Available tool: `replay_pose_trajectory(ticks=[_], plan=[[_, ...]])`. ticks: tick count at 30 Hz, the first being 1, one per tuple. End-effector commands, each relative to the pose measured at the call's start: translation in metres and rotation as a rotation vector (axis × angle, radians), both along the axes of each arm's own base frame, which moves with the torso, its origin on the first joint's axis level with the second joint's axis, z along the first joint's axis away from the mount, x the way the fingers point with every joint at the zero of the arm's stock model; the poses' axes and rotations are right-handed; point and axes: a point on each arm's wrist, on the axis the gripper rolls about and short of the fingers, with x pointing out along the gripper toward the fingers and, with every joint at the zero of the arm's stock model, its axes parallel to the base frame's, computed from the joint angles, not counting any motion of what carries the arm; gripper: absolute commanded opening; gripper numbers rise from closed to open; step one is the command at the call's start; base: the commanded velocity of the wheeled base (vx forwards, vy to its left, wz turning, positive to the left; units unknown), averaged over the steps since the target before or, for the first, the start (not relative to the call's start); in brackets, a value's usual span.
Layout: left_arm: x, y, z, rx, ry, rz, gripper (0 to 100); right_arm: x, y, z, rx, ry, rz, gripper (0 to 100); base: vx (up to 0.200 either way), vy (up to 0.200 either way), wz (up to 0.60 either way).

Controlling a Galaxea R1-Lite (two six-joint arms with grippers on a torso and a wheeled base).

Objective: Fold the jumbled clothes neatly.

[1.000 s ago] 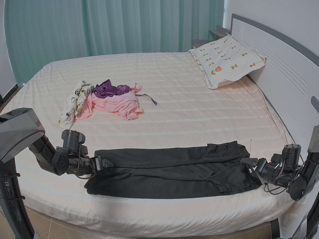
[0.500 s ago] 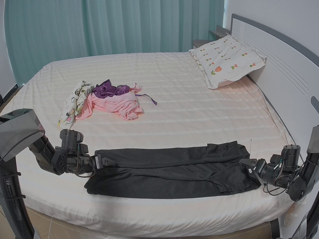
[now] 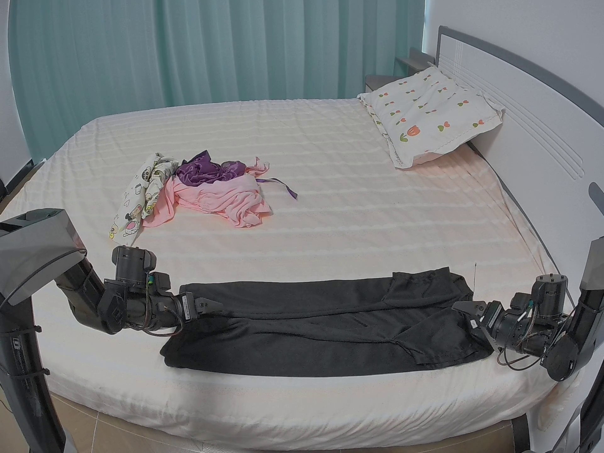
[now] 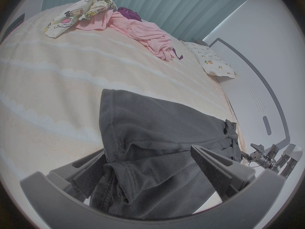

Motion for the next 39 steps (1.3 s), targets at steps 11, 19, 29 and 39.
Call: replay_pose_trajectory(ticks=[11, 19, 29, 39], plan=[[-0.007, 0.004, 0.002, -0.036, -0.033, -0.011, 100, 0.001, 0.000, -0.004, 0.001, 0.013, -0.001, 100, 0.000, 0.000, 0.00], [-0.007, 0.005, 0.004, -0.039, -0.039, -0.011, 100, 0.001, 0.000, -0.004, 0.001, 0.013, -0.001, 100, 0.000, 0.000, 0.00], [-0.003, 0.008, -0.013, -0.032, -0.017, -0.006, 100, 0.001, 0.000, -0.001, 0.028, 0.015, -0.017, 100, 0.000, 0.000, 0.00], [0.000, 0.006, -0.018, -0.036, -0.032, -0.002, 100, 0.002, 0.000, 0.000, 0.063, -0.008, -0.033, 100, 0.000, 0.000, 0.00]])
